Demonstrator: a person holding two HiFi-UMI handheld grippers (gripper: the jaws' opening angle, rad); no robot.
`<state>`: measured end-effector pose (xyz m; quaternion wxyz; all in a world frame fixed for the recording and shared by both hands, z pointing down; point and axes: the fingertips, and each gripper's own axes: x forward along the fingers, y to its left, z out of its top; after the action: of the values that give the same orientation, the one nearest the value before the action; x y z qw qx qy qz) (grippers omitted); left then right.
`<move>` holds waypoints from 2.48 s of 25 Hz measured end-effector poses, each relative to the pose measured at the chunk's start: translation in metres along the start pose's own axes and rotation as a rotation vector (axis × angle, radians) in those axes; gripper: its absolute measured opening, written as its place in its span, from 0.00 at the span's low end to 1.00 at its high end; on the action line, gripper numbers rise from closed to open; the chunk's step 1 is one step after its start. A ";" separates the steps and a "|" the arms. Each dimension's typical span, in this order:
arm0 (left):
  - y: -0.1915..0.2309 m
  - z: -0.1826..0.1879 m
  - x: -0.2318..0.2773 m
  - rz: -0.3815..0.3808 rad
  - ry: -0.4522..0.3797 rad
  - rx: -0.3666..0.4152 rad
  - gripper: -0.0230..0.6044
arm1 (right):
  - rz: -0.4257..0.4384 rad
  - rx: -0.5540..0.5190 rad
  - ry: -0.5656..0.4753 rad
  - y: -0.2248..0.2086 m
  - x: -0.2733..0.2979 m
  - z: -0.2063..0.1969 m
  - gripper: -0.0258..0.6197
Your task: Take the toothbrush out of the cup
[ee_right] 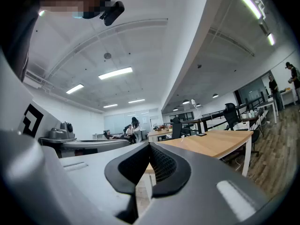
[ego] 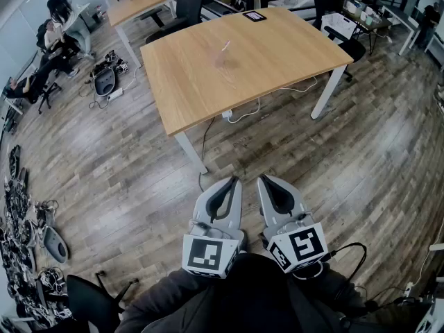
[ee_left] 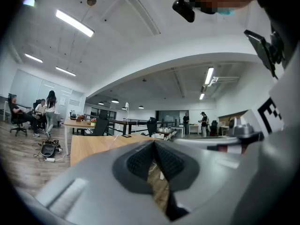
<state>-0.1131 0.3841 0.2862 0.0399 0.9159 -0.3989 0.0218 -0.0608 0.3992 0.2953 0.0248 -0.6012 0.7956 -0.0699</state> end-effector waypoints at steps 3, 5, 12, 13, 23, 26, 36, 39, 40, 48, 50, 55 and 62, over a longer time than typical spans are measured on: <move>0.013 0.001 0.005 -0.003 0.007 -0.016 0.05 | 0.001 -0.004 0.006 0.004 0.014 0.000 0.04; 0.022 0.003 0.010 0.008 0.005 -0.016 0.05 | -0.002 -0.006 0.005 0.002 0.022 0.002 0.04; 0.028 -0.007 0.034 -0.007 0.037 -0.011 0.05 | -0.031 -0.019 -0.001 -0.018 0.039 0.004 0.04; 0.028 -0.009 0.038 -0.012 0.035 -0.012 0.05 | -0.033 -0.015 -0.001 -0.023 0.042 0.003 0.04; 0.046 -0.015 0.103 0.032 0.096 -0.015 0.05 | 0.002 0.026 0.035 -0.070 0.091 -0.002 0.04; 0.051 -0.012 0.126 0.048 0.105 -0.015 0.05 | 0.020 0.030 0.039 -0.087 0.110 0.002 0.04; 0.062 0.015 0.197 0.084 0.043 0.036 0.05 | 0.084 0.016 -0.015 -0.140 0.161 0.036 0.04; 0.063 0.024 0.214 0.107 0.042 0.060 0.05 | 0.111 0.017 -0.030 -0.152 0.171 0.044 0.04; 0.063 0.027 0.219 0.117 0.040 0.067 0.05 | 0.119 0.019 -0.036 -0.156 0.173 0.047 0.04; 0.055 0.030 0.248 0.166 0.044 0.103 0.05 | 0.173 0.042 -0.066 -0.185 0.188 0.052 0.04; 0.057 0.029 0.249 0.189 0.061 0.103 0.05 | 0.186 0.047 -0.062 -0.187 0.191 0.052 0.04; 0.071 0.026 0.254 0.229 0.060 0.084 0.05 | 0.213 0.056 -0.039 -0.188 0.207 0.046 0.04; 0.099 0.016 0.271 0.247 0.073 0.051 0.05 | 0.235 0.057 0.007 -0.188 0.241 0.033 0.04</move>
<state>-0.0009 0.1178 0.2956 0.0281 0.8591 -0.5062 0.0703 0.0561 0.1151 0.3000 0.0470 -0.5027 0.8584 -0.0912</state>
